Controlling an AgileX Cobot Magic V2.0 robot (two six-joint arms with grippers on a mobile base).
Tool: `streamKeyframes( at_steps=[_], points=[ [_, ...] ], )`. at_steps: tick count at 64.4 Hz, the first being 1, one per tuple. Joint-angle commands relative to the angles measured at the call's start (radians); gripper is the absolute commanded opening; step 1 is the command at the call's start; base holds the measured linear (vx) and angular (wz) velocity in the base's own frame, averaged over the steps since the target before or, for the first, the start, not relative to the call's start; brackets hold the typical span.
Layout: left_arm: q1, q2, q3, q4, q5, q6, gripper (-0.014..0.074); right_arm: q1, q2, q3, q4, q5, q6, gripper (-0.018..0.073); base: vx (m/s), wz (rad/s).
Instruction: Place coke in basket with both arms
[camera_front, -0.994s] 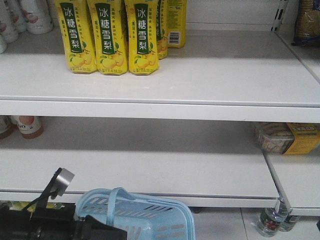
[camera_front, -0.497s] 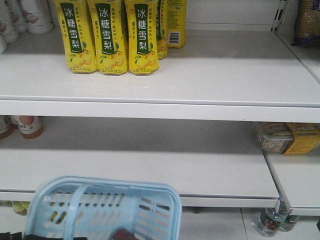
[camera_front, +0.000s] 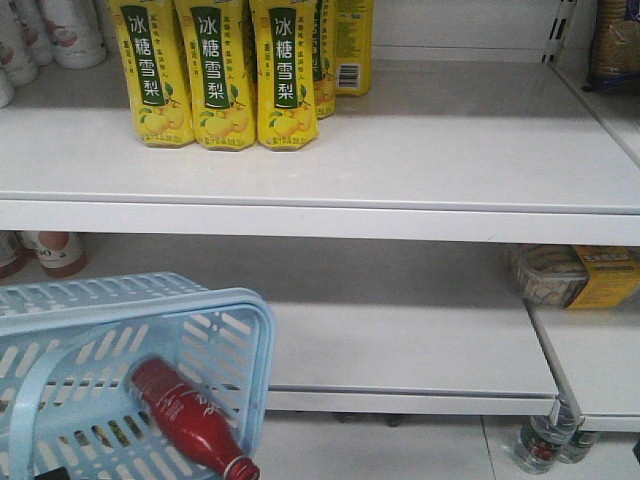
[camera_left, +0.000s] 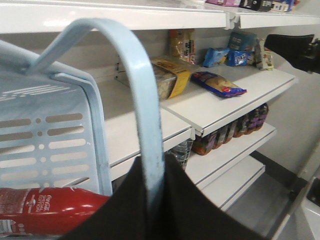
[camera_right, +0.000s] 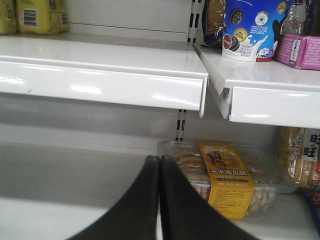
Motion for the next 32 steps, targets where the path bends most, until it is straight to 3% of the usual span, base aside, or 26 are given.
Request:
streamKeyframes(
  at_steps=[1, 11, 17, 25, 32],
  points=[
    [-0.007, -0.031, -0.038, 0.124, -0.118, -0.196, -0.0006, -0.004, 0.006, -0.027, -0.008, -0.064, -0.007, -0.001, 0.0, 0.0],
    [-0.007, -0.043, -0.032, 0.434, -0.181, -0.527, -0.0006, -0.004, 0.006, -0.027, -0.008, -0.064, -0.007, -0.001, 0.0, 0.0],
    [-0.006, -0.044, 0.002, 0.579, -0.269, -0.673, -0.0006, -0.004, 0.006, -0.027, -0.008, -0.064, -0.007, -0.001, 0.0, 0.0],
    [-0.004, -0.045, 0.069, 0.734, -0.409, -0.807, -0.0006, -0.004, 0.006, -0.027, -0.008, -0.064, -0.007, -0.001, 0.0, 0.0],
    [-0.002, -0.045, 0.127, 0.834, -0.549, -0.857, -0.0006, -0.004, 0.006, -0.027, -0.008, -0.064, -0.007, -0.001, 0.0, 0.0]
  ],
)
